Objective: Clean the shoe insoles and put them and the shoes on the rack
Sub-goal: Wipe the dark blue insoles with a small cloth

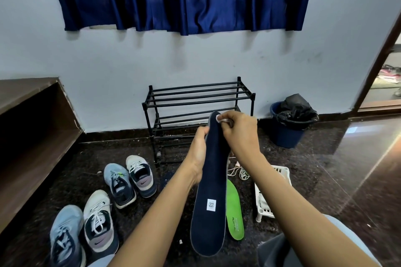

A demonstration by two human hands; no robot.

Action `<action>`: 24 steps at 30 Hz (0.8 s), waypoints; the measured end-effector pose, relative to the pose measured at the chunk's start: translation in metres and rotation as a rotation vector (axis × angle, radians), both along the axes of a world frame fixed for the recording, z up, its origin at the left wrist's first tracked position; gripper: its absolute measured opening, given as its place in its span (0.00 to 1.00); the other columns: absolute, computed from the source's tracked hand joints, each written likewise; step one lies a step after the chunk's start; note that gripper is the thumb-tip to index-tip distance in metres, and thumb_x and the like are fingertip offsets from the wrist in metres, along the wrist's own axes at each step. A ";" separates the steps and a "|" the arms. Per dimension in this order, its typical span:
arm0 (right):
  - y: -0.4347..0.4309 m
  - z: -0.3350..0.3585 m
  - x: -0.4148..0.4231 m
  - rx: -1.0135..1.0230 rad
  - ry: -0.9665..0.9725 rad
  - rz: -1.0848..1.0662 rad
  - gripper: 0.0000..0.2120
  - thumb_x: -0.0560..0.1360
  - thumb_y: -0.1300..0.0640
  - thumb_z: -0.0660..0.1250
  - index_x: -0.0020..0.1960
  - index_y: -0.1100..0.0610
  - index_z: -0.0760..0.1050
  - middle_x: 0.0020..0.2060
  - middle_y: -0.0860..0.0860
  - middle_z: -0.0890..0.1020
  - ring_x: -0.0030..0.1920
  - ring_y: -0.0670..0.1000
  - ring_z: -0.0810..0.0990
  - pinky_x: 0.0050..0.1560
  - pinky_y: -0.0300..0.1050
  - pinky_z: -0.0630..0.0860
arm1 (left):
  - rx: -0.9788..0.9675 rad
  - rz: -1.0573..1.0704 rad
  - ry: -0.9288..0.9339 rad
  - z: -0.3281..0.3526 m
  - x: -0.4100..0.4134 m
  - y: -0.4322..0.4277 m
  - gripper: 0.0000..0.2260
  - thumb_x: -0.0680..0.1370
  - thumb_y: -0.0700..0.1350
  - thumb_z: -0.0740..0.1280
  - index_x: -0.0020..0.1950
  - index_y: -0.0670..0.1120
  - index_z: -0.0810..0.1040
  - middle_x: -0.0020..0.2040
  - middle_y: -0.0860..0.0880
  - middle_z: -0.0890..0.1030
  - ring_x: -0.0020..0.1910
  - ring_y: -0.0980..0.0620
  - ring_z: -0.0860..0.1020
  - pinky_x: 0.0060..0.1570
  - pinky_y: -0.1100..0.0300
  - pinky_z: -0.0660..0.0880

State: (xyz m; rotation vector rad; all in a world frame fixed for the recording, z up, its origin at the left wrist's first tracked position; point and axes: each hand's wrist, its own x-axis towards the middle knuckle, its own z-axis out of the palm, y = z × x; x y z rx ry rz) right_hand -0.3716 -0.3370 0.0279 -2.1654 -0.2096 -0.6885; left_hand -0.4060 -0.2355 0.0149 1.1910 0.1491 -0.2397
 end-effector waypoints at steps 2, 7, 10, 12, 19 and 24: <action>0.007 -0.005 -0.005 -0.020 -0.010 0.034 0.10 0.71 0.66 0.66 0.47 0.57 0.83 0.43 0.51 0.85 0.45 0.51 0.82 0.52 0.44 0.76 | 0.015 0.007 0.010 0.000 0.000 0.002 0.24 0.80 0.56 0.55 0.33 0.43 0.79 0.28 0.45 0.75 0.25 0.49 0.73 0.27 0.61 0.69; 0.003 -0.002 0.000 0.005 0.000 0.012 0.10 0.71 0.66 0.66 0.47 0.57 0.83 0.42 0.51 0.85 0.44 0.50 0.82 0.51 0.39 0.74 | 0.012 0.012 0.001 0.002 -0.001 -0.001 0.22 0.80 0.56 0.55 0.37 0.42 0.79 0.29 0.44 0.77 0.27 0.49 0.74 0.31 0.59 0.70; -0.003 0.002 0.007 0.058 0.006 -0.053 0.09 0.71 0.65 0.65 0.45 0.57 0.83 0.41 0.50 0.85 0.43 0.50 0.82 0.51 0.43 0.76 | -0.005 -0.017 -0.009 0.002 0.000 -0.006 0.21 0.80 0.54 0.55 0.37 0.42 0.78 0.31 0.44 0.76 0.27 0.50 0.74 0.31 0.58 0.69; -0.004 0.002 0.007 0.095 0.005 -0.062 0.09 0.71 0.65 0.65 0.45 0.56 0.83 0.40 0.50 0.85 0.42 0.49 0.82 0.51 0.46 0.77 | -0.021 -0.024 -0.009 0.001 0.002 -0.007 0.21 0.80 0.54 0.55 0.37 0.42 0.77 0.30 0.45 0.76 0.26 0.50 0.73 0.29 0.59 0.69; 0.012 -0.003 -0.005 0.019 0.011 0.052 0.09 0.71 0.66 0.66 0.46 0.57 0.83 0.42 0.50 0.85 0.43 0.46 0.81 0.49 0.32 0.72 | 0.058 0.025 -0.004 -0.002 0.003 0.003 0.22 0.80 0.55 0.55 0.36 0.44 0.79 0.28 0.46 0.77 0.26 0.51 0.75 0.27 0.62 0.70; -0.006 0.006 0.008 0.095 0.015 -0.057 0.09 0.71 0.65 0.66 0.44 0.55 0.83 0.40 0.49 0.84 0.42 0.47 0.81 0.51 0.39 0.74 | 0.039 0.002 -0.020 0.000 0.000 -0.001 0.21 0.78 0.56 0.57 0.44 0.40 0.78 0.36 0.40 0.77 0.33 0.45 0.75 0.35 0.55 0.70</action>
